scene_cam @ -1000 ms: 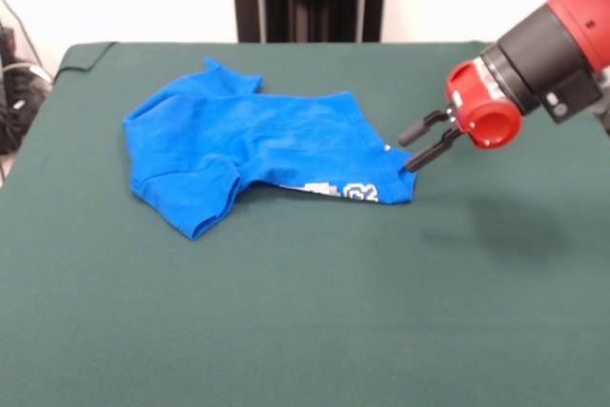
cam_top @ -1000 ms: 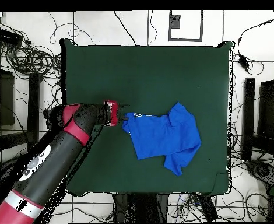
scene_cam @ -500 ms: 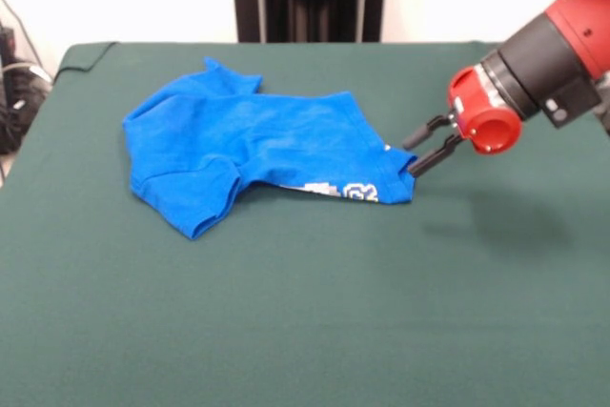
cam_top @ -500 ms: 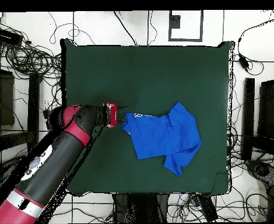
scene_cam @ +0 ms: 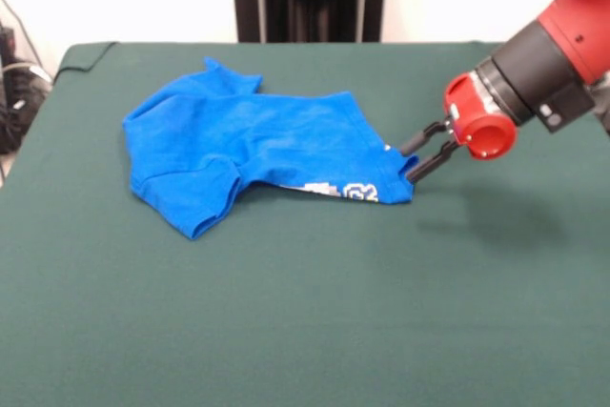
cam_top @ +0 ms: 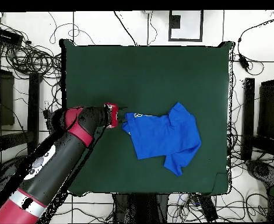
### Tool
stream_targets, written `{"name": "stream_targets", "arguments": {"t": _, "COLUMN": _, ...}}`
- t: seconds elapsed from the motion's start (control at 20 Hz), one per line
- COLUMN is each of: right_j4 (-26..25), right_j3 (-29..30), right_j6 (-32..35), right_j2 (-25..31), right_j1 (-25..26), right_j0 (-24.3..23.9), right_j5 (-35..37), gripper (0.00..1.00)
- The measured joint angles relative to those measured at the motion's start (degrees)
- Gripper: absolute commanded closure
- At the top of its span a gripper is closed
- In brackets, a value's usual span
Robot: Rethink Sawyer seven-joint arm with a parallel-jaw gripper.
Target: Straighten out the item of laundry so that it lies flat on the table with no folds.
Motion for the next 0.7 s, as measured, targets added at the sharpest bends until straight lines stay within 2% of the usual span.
{"name": "stream_targets", "arguments": {"t": 0.7, "right_j4": -2.8, "right_j3": 1.9, "right_j6": 0.0, "right_j2": 0.2, "right_j1": 0.2, "right_j0": -0.3, "right_j5": -4.0, "gripper": 0.00}}
